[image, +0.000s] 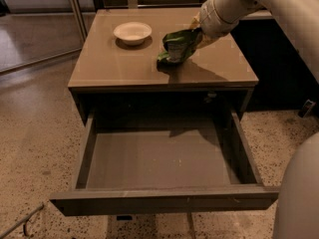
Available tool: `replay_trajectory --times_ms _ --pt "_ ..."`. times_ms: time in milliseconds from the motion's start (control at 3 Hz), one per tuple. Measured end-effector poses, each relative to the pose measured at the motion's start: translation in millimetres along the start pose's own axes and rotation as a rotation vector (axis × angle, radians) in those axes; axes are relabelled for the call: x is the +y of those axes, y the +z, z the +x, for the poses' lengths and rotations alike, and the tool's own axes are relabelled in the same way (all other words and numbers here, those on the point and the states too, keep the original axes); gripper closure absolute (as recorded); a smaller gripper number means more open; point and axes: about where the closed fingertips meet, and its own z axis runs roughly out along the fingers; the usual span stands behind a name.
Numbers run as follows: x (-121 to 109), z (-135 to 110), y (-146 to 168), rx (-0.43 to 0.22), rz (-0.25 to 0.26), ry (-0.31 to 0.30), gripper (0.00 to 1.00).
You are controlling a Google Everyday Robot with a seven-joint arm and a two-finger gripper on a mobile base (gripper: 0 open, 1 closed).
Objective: Pick green rice chip bag from top drawer and place on counter
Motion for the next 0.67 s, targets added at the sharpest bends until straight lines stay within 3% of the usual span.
replay_trajectory --times_ms 667 --pt "58 10 48 -0.089 -0.136 0.024 1.0"
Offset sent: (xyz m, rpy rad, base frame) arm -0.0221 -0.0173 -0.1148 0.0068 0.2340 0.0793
